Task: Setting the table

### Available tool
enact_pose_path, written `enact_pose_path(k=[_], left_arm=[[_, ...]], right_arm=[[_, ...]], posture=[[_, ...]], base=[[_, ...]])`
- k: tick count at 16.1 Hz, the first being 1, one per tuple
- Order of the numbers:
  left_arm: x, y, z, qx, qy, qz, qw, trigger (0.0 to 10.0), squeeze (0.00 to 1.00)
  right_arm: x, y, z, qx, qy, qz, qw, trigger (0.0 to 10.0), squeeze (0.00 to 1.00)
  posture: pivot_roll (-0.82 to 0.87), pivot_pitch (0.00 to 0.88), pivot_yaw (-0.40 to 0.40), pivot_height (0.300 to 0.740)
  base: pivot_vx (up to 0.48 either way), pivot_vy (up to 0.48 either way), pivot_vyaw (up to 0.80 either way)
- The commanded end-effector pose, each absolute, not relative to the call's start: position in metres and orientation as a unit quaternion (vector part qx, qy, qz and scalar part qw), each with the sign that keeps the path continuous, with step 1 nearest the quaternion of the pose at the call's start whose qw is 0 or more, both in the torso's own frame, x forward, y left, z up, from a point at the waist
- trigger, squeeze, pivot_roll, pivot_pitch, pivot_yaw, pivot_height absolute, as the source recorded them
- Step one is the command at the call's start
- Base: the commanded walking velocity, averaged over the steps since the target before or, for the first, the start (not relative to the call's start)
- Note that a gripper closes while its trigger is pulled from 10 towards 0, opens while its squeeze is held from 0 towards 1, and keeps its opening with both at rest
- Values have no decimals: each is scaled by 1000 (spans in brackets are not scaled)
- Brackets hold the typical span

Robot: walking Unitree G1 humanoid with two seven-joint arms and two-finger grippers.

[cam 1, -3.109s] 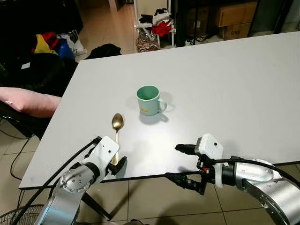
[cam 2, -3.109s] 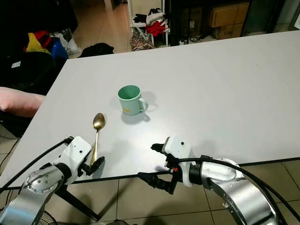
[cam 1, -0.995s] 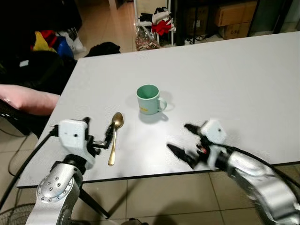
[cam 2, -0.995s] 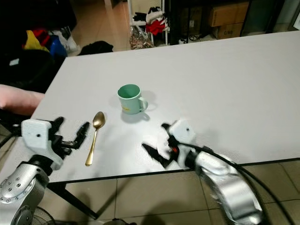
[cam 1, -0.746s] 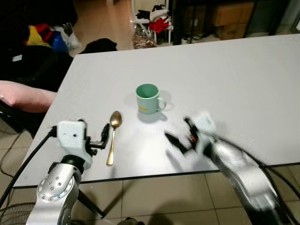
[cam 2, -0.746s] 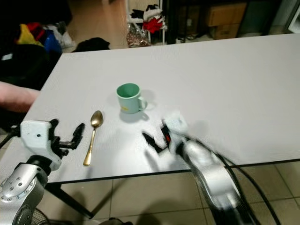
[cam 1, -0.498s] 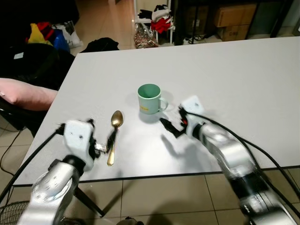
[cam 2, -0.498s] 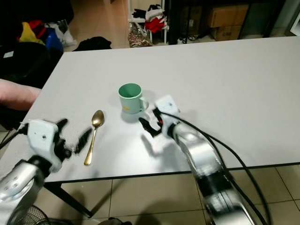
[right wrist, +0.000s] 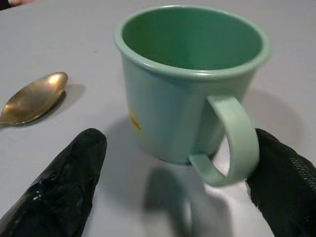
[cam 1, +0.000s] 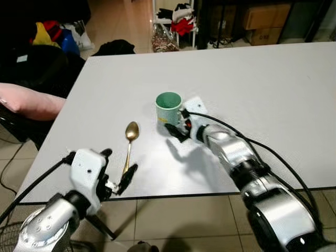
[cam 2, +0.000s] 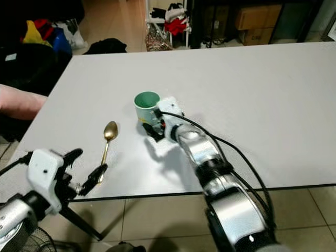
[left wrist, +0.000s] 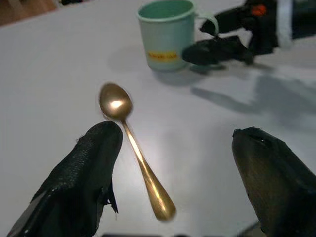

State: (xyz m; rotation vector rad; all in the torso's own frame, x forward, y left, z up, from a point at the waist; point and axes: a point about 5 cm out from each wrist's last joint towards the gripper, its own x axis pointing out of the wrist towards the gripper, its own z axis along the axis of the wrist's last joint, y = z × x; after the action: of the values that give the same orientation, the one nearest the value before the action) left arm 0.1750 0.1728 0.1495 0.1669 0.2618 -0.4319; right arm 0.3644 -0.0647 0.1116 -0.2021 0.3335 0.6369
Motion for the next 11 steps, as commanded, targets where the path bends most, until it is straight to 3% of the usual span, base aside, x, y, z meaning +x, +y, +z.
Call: enact_pose_path(k=[1,8,11], left_arm=[[169,177,154,89,134,-211,964,10000,0],[139,194,177,111,143,-161,970,10000,0],[131,204,182,122,146,-144,971,10000,0]], right_arm=[[368,-55,118,-95,154,317,931,10000,0],[380,-23,143,-82,126,295,944,10000,0],[383,-14,154,-79,113,290,947,10000,0]], posture=[[77,83,79,740],[239,237,79,740],[276,254,81,740]], base=[[0,0,0],[0,0,0],[0,0,0]])
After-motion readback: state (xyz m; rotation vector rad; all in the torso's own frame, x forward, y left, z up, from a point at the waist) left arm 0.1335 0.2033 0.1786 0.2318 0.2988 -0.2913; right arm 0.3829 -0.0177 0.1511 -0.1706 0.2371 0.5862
